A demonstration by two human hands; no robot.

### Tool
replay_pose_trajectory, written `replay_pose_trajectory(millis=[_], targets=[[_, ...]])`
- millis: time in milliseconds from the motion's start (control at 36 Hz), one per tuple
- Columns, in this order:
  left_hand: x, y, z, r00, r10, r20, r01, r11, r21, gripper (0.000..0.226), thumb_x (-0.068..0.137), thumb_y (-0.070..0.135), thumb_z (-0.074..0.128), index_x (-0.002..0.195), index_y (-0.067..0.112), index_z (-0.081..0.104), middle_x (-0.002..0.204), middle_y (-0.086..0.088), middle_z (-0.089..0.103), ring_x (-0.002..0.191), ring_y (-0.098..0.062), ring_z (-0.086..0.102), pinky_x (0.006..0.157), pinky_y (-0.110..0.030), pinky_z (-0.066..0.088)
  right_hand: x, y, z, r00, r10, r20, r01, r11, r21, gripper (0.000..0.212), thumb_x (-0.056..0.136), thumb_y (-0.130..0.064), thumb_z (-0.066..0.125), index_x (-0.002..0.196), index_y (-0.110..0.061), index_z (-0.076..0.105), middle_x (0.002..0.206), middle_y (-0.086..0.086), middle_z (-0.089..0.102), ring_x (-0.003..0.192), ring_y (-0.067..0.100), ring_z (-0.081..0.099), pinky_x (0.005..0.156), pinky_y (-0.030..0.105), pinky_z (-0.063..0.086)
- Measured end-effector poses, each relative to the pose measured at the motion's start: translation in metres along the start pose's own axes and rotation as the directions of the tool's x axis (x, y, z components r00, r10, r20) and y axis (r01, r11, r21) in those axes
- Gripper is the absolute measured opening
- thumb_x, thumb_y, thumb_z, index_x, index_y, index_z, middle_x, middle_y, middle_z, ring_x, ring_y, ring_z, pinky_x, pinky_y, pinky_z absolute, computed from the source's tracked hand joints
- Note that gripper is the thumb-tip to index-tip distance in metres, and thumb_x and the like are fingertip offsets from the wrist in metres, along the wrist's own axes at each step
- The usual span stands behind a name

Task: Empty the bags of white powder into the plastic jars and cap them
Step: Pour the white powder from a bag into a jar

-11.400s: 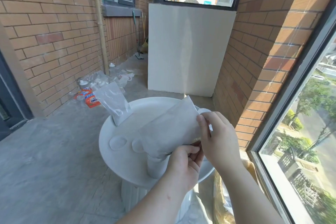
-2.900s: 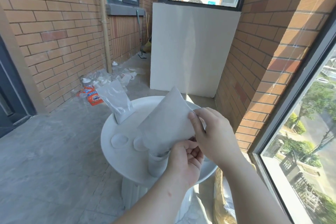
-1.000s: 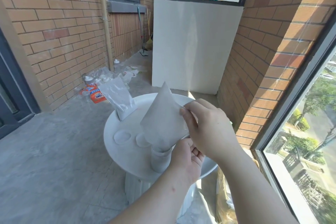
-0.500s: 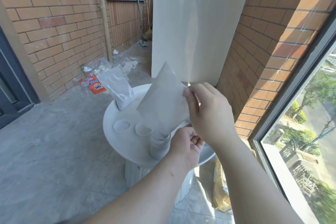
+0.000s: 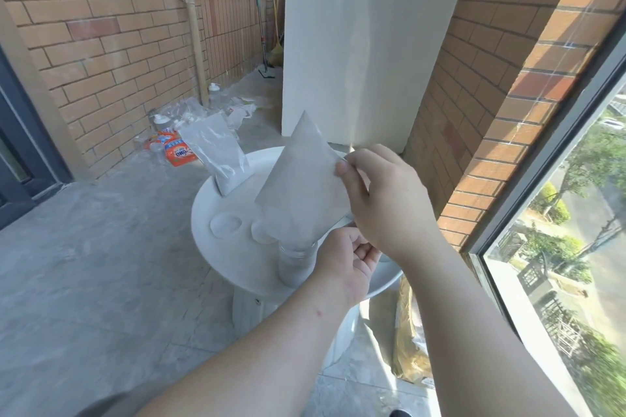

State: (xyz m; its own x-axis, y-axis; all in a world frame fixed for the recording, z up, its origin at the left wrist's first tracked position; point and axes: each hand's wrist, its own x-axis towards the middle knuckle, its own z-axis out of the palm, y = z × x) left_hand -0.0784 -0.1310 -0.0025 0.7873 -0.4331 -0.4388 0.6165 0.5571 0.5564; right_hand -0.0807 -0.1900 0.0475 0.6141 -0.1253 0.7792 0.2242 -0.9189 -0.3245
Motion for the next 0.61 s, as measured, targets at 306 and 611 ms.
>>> replay_pose_trajectory(millis=[306,611], targets=[[-0.0027,0.0005,0.002,1.0,0.001,0.001,-0.001,1.0,-0.004,0.065,0.084,-0.013,0.025,0.032,0.016,0.049,0.038,0.006,0.045,0.031,-0.007,0.043,0.042,-0.015,0.043,0.0007,0.0,-0.0011,0.999,-0.016,-0.031,0.016,1.0,0.006,0.023,0.1,-0.029,0.052,0.087,-0.015,0.066,0.087,-0.008,0.057,0.078,0.023,0.056,0.059,0.042,0.049],[0.0,0.0009,0.0009,1.0,-0.024,-0.017,0.023,0.999,-0.043,0.058,0.085,-0.014,0.03,0.039,0.013,0.052,0.041,0.005,0.049,0.032,-0.008,0.046,0.04,-0.015,0.043,-0.0002,0.0028,0.0011,0.999,-0.038,-0.034,0.04,0.998,0.045,0.023,0.1,-0.024,0.055,0.086,-0.01,0.065,0.088,0.0,0.059,0.077,0.025,0.055,0.059,0.042,0.048]])
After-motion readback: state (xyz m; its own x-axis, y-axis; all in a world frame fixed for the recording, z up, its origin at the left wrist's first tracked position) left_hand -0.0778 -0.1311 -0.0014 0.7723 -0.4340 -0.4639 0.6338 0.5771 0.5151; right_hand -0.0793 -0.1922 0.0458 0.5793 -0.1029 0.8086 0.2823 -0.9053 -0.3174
